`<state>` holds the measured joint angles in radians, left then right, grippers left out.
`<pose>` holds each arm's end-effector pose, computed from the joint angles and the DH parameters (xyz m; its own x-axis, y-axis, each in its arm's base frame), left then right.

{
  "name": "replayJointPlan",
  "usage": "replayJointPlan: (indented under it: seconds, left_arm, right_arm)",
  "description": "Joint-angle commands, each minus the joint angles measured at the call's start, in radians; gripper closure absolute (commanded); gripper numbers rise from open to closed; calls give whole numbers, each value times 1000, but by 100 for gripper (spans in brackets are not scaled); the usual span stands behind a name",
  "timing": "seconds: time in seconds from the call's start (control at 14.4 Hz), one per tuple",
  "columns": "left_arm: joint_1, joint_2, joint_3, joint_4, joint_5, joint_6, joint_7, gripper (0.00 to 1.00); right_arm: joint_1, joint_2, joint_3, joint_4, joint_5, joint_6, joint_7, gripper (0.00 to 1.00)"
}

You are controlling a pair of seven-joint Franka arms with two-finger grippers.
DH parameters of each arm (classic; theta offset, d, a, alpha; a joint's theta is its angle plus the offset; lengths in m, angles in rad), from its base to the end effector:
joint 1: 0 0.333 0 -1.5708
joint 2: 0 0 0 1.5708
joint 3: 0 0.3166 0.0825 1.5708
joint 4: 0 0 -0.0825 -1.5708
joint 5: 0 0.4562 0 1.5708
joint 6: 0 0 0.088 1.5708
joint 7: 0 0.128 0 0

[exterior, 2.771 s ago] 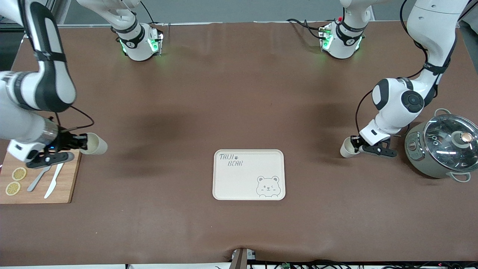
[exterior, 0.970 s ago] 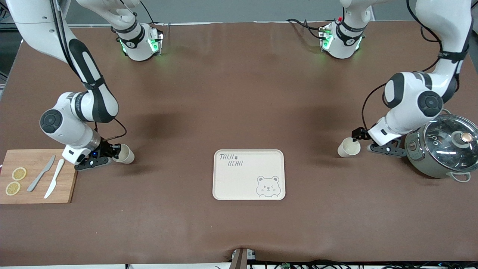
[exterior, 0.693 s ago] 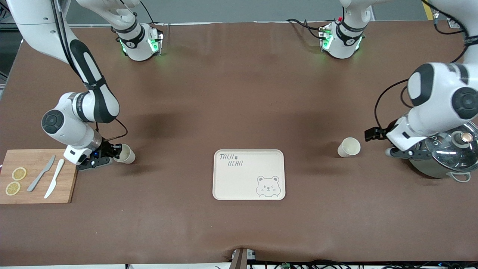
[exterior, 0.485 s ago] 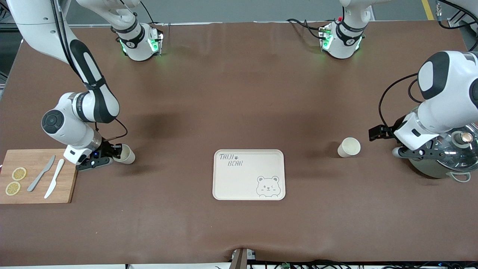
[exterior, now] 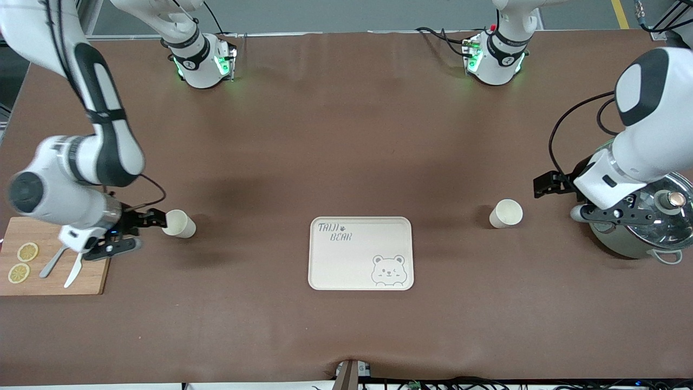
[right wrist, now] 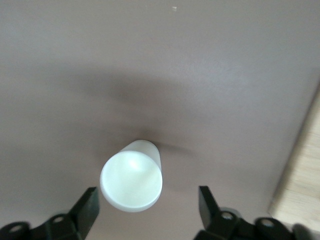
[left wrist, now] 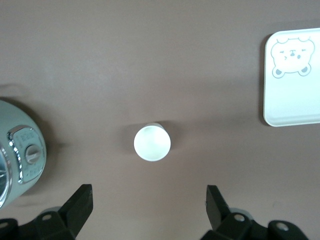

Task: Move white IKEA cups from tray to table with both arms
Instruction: 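Set the cup near the board while the left gripper withdraws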

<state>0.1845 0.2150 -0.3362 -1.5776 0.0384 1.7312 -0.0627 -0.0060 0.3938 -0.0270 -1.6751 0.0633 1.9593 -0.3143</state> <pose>0.6846 -0.0848 0.4792 0.9945 -0.0912 -0.0512 -0.0897 -0.9955 0.0297 0.7112 -0.0168 0.3116 0.9627 0.2552 -0.0903 0.2487 -0.9655 -0.0769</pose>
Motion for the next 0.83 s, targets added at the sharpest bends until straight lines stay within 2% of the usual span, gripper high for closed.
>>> replayJointPlan:
  seconds: [0.0, 0.07, 0.14, 0.35, 0.62, 0.76]
  left_arm:
    - [-76, -20, 37, 24, -3, -35, -6, 0]
    - [-177, -29, 160, 27, -9, -35, -3, 0]
    - [-209, -34, 218, 37, -15, -36, 4, 0]
    - [-208, -46, 201, 102, -35, -56, 14, 0]
    - [-208, -46, 206, 119, -22, -65, 67, 0]
    - [-214, -43, 206, 120, -25, -64, 54, 0]
  right_arm:
    - [-2, -27, -2, 203, 1, -297, 18, 0]
    - [-2, -70, -2, 227, 1, -386, 55, 0]
    - [0, -123, -2, 229, 0, -454, 116, 0]
    - [8, -323, 5, 184, -42, -577, 192, 0]
    - [-2, -528, 1, -58, -42, -458, 193, 0]
    - [-3, -544, -1, -75, -43, -445, 193, 0]
